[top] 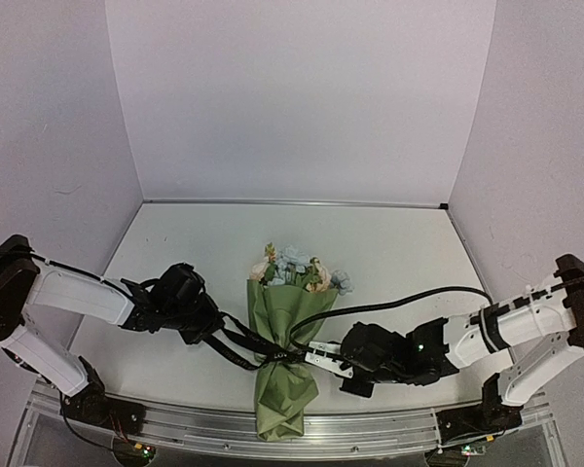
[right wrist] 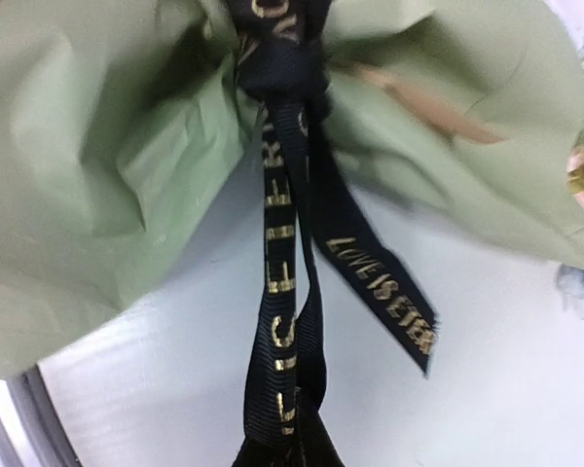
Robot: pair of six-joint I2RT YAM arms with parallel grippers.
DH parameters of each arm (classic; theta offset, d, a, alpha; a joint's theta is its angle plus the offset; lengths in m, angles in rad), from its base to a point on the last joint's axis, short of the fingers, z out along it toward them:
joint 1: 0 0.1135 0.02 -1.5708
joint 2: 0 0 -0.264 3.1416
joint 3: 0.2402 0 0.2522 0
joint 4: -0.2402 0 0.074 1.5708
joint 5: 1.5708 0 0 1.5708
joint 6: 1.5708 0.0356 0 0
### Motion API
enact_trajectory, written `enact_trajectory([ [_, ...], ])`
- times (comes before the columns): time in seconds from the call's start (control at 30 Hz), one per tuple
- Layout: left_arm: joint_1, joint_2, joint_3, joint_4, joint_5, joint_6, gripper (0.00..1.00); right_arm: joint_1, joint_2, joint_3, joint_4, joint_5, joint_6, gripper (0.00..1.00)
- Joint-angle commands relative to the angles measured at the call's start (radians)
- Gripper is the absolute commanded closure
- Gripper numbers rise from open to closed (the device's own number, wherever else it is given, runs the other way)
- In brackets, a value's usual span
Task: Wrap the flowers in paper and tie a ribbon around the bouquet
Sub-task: Tie the half-tied ribbon around the folded bouquet.
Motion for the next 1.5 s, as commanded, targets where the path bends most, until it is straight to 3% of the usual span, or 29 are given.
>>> enact_trajectory([
  [0.0, 0.045, -0.057, 0.004, -0.067, -0.051, 0.089, 1.0, 0.004, -0.052, 0.134, -0.452, 0.073, -0.043, 1.0],
  [0.13, 0.099, -0.077, -0.002, -0.094, -0.047, 0.146, 1.0, 0.005, -0.016, 0.279, -0.734, 0.129, -0.027, 1.0],
  [0.27, 0.148, -0.091, -0.005, -0.104, -0.035, 0.2, 1.0, 0.004, 0.029, 0.378, -0.899, 0.145, 0.017, 1.0],
  [0.47, 0.205, -0.078, 0.013, -0.097, 0.003, 0.296, 1.0, 0.004, 0.067, 0.484, -1.019, 0.09, 0.09, 1.0],
  [0.6, 0.216, -0.041, 0.049, -0.07, 0.056, 0.381, 1.0, 0.004, 0.102, 0.579, -1.056, -0.07, 0.163, 1.0],
  [0.7, 0.217, -0.022, 0.064, -0.038, 0.101, 0.452, 1.0, 0.004, 0.145, 0.636, -1.056, -0.155, 0.212, 1.0],
  [0.93, 0.214, 0.015, 0.077, 0.052, 0.24, 0.611, 1.0, 0.002, 0.174, 0.644, -1.004, -0.307, 0.274, 0.58],
  [1.03, 0.214, 0.034, 0.082, 0.056, 0.282, 0.659, 1.0, -0.022, 0.145, 0.629, -0.983, -0.324, 0.303, 0.46],
  [1.13, 0.214, 0.049, 0.092, 0.052, 0.308, 0.694, 1.0, -0.104, 0.109, 0.578, -0.922, -0.382, 0.407, 0.45],
  [1.27, 0.214, 0.07, 0.103, 0.054, 0.331, 0.717, 1.0, -0.249, 0.099, 0.455, -0.682, -0.513, 0.534, 0.49],
  [1.47, 0.214, 0.082, 0.119, 0.047, 0.347, 0.727, 1.0, -0.325, 0.15, 0.392, -0.488, -0.57, 0.464, 0.53],
])
